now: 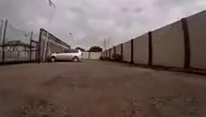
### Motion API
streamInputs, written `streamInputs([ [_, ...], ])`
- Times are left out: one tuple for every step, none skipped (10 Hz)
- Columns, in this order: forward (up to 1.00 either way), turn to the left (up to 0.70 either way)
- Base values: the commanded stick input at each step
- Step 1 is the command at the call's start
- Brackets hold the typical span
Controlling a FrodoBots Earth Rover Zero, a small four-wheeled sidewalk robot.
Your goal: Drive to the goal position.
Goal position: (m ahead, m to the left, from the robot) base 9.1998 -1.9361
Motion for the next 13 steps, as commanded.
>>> streamInputs([
  [0.6,0.0],
  [0.6,0.0],
  [0.6,0.0],
  [0.6,0.0],
  [0.6,0.0],
  [0.6,0.0],
  [0.6,0.0],
  [0.6,0.0],
  [0.6,0.0],
  [0.6,0.0],
  [0.6,0.0],
  [0.6,0.0],
  [0.6,0.0],
])
